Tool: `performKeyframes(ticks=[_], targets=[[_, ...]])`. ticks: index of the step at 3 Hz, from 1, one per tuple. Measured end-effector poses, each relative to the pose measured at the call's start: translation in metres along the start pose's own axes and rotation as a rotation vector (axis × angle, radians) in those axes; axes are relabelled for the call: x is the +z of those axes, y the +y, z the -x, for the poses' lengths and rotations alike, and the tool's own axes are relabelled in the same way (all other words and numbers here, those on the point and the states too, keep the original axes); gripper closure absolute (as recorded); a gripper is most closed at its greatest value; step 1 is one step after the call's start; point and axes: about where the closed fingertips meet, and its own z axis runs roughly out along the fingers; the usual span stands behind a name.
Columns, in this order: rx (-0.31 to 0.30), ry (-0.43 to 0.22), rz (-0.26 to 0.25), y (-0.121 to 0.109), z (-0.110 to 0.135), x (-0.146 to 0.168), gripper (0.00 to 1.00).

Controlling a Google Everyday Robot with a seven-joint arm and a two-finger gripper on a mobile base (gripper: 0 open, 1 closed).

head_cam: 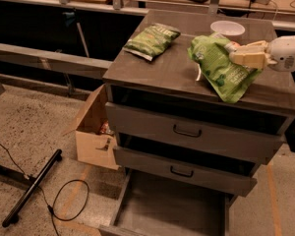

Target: Pick green rice chip bag from bottom drawer and place on counter

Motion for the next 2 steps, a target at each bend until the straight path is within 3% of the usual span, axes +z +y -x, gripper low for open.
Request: performKeyframes(ticks=[2], targets=[[-0.035,0.003,-0.010,-0.0047,0.0023,0.0063,0.17]])
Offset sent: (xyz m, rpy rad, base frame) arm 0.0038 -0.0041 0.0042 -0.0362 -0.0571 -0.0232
